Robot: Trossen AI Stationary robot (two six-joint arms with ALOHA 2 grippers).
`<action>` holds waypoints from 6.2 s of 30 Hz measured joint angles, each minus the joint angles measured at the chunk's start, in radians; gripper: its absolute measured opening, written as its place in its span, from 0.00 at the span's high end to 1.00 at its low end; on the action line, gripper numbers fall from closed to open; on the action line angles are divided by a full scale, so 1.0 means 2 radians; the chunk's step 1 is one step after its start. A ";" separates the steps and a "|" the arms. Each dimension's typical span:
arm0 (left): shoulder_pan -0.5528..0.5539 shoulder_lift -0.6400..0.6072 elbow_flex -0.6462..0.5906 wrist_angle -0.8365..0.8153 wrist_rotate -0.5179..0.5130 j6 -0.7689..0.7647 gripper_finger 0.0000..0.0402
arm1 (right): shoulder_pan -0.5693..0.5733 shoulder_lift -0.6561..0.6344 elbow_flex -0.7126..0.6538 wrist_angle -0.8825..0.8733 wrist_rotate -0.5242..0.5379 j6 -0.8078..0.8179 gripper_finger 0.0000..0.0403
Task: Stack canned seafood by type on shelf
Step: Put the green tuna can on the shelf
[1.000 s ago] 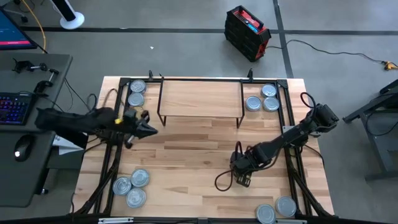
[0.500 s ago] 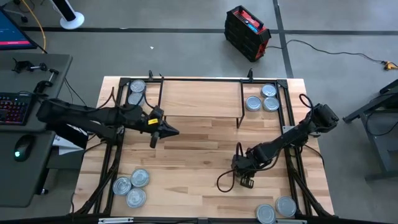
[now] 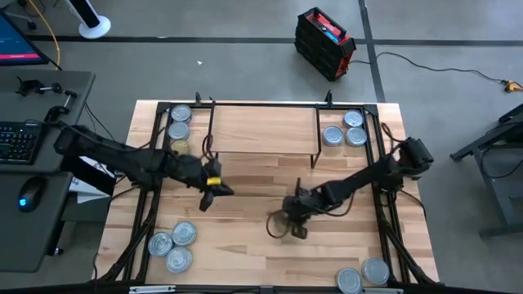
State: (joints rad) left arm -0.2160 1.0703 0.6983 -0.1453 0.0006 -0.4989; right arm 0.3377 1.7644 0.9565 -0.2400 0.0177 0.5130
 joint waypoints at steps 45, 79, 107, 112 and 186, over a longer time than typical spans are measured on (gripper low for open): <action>-0.038 0.311 -0.059 0.292 -0.086 0.160 1.00 | -0.052 0.090 0.110 -0.020 -0.022 -0.075 1.00; -0.067 0.261 -0.057 0.076 -0.106 0.017 1.00 | -0.061 0.054 0.243 -0.127 -0.025 -0.200 1.00; -0.217 0.028 -0.063 -0.019 -0.207 -0.322 1.00 | -0.100 0.203 0.485 -0.356 -0.052 -0.515 0.34; -0.217 0.028 -0.063 -0.021 -0.208 -0.320 1.00 | -0.100 0.218 0.480 -0.359 -0.050 -0.540 0.34; 0.023 -0.173 -0.062 0.232 -0.244 0.012 1.00 | -0.254 -0.017 0.288 -0.452 0.368 -0.334 0.45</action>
State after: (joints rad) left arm -0.1707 0.7246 0.5743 0.3183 -0.4881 -0.4750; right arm -0.1699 1.7302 1.5320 -1.1434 0.7541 -0.1551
